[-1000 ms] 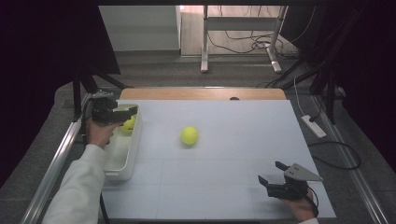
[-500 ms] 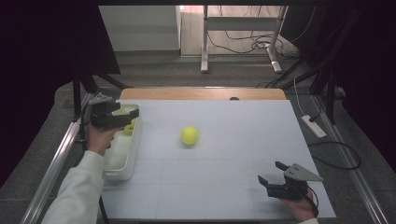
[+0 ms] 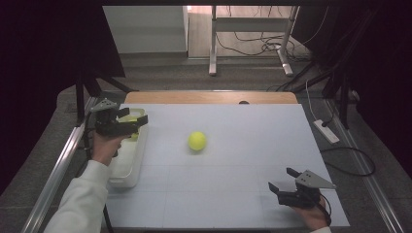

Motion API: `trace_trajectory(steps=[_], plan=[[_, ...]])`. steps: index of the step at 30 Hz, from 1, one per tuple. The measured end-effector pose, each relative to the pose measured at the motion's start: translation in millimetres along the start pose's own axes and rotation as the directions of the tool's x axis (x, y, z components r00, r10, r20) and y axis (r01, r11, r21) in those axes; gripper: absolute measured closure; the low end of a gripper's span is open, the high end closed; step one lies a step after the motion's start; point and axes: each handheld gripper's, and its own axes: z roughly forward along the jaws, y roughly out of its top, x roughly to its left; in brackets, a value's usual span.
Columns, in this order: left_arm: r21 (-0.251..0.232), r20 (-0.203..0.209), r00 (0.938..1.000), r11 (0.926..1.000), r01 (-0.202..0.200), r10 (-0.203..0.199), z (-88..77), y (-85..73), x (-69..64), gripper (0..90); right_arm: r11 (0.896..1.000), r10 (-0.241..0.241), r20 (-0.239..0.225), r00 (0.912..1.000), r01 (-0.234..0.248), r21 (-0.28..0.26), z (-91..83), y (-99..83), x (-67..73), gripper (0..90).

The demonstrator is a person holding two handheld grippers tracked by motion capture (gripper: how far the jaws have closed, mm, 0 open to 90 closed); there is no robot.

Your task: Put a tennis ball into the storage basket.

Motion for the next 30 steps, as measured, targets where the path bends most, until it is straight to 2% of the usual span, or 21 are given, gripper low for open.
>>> trace_trajectory(steps=[9,12,15,30], plan=[[-0.004,0.033,0.9992,0.9997,-0.022,0.022,-2.0,1.4,-11.8,9.5,1.0,0.004,-0.002,1.0,-0.004,-0.004,-0.5,0.2,-0.4,12.2],[-0.019,0.067,0.9977,0.9998,-0.01,0.012,-2.3,1.3,-17.1,9.5,1.0,0.002,-0.003,1.0,-0.002,-0.006,0.0,0.6,-0.5,12.2],[-0.022,0.082,0.9963,0.9995,-0.023,0.025,-1.8,0.8,-22.8,9.5,1.0,-0.003,-0.001,1.0,0.003,-0.003,1.0,1.2,-0.3,12.2],[-0.03,0.13,0.9894,0.9977,-0.061,0.065,-0.2,-1.9,-41.7,9.2,1.0,-0.005,-0.004,1.0,0.005,-0.003,1.7,1.2,-0.3,12.2]])
